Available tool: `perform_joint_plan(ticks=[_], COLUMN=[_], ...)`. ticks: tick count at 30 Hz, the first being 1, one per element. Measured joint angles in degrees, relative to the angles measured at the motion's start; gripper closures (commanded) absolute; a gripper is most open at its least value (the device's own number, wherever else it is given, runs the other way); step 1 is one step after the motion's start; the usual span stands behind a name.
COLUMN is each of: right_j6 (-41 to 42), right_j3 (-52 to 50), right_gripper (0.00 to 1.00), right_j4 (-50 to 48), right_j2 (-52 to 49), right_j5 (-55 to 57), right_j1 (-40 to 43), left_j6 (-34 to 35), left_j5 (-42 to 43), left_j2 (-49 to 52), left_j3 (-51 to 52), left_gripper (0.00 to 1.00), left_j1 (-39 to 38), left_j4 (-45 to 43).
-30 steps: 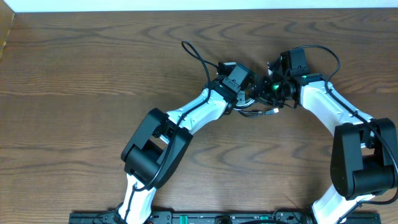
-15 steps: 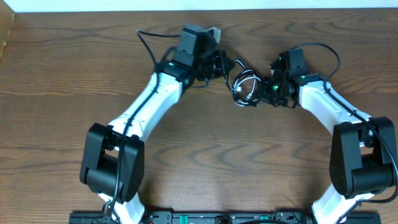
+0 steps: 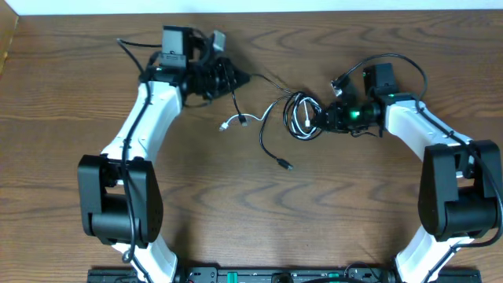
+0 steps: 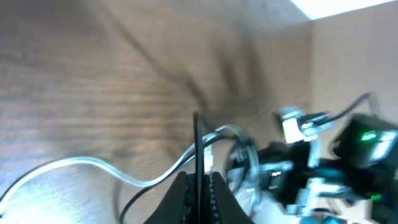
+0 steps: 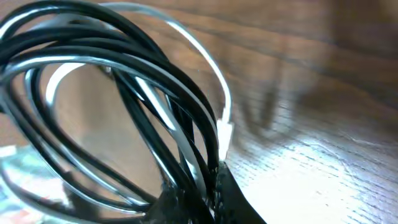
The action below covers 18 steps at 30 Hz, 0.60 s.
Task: Untangle cables
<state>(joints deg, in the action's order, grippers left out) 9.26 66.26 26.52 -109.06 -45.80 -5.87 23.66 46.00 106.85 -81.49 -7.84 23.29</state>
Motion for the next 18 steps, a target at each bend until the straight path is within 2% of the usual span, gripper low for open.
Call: perform_joint_plan(ticks=[1,3,4,6,9,11,15,16,18], right_j6=[-0.9,-0.79,0.61,5.57,12.96,14.38,15.89,16.06,16.24], right_j3=[0.0,0.04,0.09,0.28,0.39,0.39,0.39,0.39,0.39], right_gripper=[0.99,0.99,0.99,0.99,0.99,0.99,0.97,0.97,0.97], right_j4=[-0.24,-0.98,-2.23,-4.68,-8.85,-9.53,-9.2,-8.59,-7.54], right_j2=[0.04,0.15,0.26,0.61,0.81,0.81,0.87,0.9,0.92], right_j5=[-3.39,-9.99,-12.66,-17.16,-19.5,-19.8,-18.27,-16.26,-13.29], right_j1=[0.85,1.6,1.9,2.69,3.87,3.96,3.93,3.93,3.93], left_j6=[-1.09,-2.01,-2.34,-2.84,-2.78,-2.19,-1.03,-0.96,-0.94], left_j5=[-2.73,-6.75,-8.26,-10.84,-12.26,-11.56,-2.86,1.44,5.27], left_j2=[0.0,0.02,0.02,0.02,0.02,0.02,0.02,0.02,0.0], left_j3=[0.0,0.0,0.0,0.02,0.02,0.02,0.07,0.07,0.02], left_gripper=[0.53,0.31,0.16,0.09,0.08,0.08,0.07,0.07,0.07], left_j1=[-1.44,-3.56,-4.44,-6.34,-6.86,-6.78,-6.1,-5.77,-5.7], left_j4=[1.68,2.84,2.86,2.58,2.54,2.08,-4.39,-7.08,-7.48])
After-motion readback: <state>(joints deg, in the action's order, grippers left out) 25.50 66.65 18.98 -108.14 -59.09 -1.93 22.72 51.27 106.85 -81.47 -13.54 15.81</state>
